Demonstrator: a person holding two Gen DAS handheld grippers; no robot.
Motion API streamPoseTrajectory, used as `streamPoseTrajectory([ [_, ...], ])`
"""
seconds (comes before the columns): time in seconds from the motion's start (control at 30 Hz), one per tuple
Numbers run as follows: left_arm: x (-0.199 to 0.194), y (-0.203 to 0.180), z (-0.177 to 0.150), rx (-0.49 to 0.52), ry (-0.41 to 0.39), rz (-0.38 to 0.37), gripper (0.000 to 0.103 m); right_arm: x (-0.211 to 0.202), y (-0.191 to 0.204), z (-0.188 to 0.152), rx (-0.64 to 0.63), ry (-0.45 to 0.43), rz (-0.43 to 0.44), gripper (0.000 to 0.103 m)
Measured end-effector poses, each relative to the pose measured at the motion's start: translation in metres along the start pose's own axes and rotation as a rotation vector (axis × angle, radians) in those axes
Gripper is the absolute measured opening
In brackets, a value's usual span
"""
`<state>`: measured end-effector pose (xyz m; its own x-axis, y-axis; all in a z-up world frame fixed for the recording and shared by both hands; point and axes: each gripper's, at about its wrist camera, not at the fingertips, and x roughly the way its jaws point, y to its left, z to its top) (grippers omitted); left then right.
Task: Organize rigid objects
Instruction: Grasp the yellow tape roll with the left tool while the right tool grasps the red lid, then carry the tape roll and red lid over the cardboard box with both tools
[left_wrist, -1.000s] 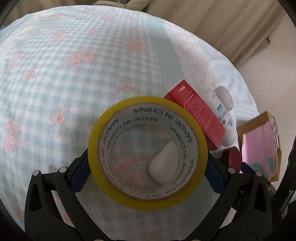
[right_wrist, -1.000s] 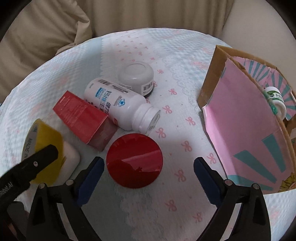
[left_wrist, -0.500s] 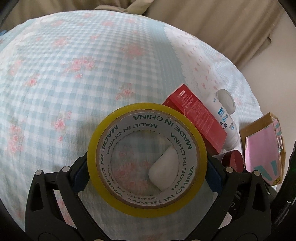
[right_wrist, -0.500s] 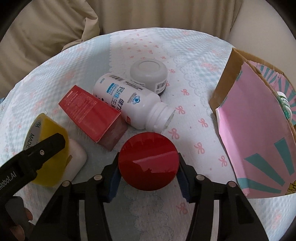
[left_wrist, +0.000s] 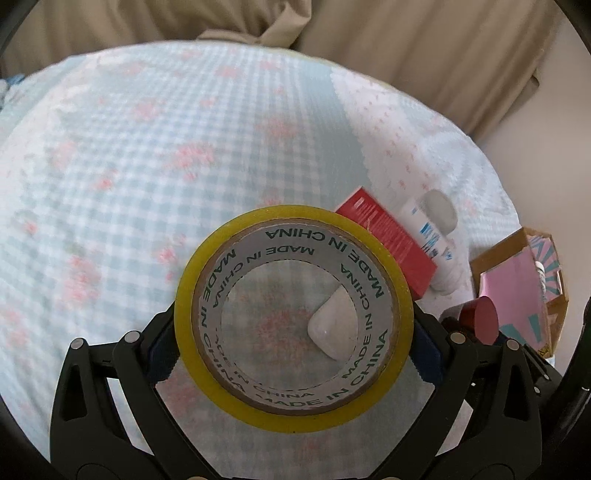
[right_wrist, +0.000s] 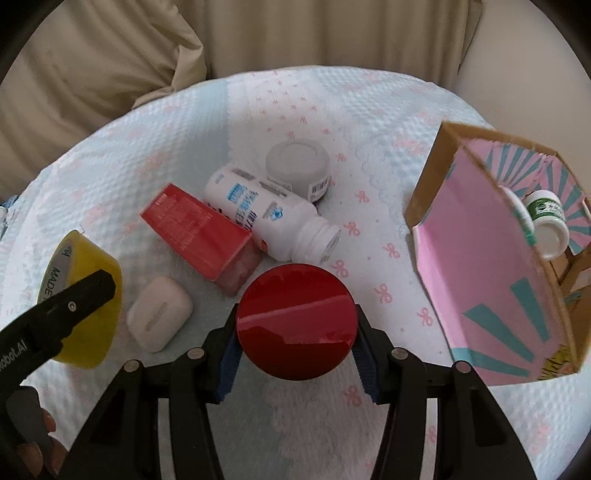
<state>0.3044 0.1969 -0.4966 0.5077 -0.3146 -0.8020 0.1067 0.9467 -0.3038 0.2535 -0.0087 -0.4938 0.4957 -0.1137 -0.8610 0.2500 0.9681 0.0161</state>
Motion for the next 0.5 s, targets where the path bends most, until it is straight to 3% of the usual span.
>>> streamPoseTrajectory([
  [0.17, -0.044, -0.01, 0.008, 0.018, -0.033, 0.009, 0.099, -0.039, -0.001, 0.006, 0.001, -0.038, 0.014, 0.05],
  [0.5, -0.169, -0.046, 0.031, 0.088, -0.07, 0.038, 0.099, -0.168, -0.016, 0.032, -0.013, -0.1, 0.016, 0.05],
])
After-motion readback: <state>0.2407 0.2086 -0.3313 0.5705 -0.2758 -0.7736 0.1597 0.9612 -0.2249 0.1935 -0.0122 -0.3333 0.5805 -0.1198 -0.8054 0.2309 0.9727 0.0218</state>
